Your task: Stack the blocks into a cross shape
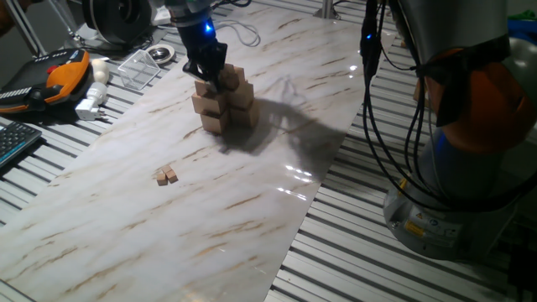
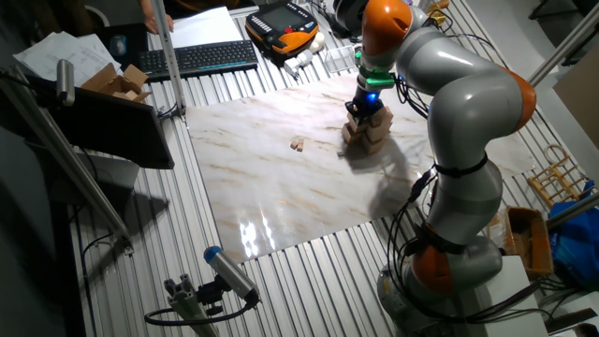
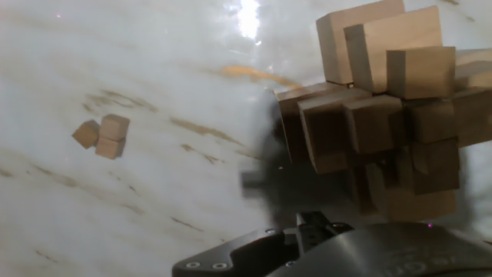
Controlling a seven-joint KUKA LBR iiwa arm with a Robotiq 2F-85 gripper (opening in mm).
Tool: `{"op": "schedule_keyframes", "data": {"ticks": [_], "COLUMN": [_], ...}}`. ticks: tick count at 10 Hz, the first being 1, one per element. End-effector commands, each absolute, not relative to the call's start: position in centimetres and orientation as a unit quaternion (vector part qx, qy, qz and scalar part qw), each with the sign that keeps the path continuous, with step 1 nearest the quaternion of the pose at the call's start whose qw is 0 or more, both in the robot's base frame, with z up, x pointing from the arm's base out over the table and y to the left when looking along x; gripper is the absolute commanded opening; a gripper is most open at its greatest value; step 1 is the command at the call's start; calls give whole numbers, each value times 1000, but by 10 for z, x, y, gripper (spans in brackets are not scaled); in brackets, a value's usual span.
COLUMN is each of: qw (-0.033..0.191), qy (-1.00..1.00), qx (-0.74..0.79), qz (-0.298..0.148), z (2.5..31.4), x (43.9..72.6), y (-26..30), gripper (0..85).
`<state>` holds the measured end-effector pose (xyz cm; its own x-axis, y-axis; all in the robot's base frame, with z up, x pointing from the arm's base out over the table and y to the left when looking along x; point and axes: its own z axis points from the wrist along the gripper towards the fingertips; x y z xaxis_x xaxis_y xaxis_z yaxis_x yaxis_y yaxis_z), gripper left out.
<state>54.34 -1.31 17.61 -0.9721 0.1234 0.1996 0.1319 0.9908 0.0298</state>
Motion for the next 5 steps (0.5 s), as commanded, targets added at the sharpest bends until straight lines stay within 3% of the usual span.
{"op": "schedule_keyframes", "data": {"ticks": [1, 5], "qw": [86, 94], "qy": [-995, -995], "qx": [-46, -15], "qz": [-23, -19], "z": [176, 176], "x": [543, 543], "y": [-13, -13], "gripper": [0, 0]}}
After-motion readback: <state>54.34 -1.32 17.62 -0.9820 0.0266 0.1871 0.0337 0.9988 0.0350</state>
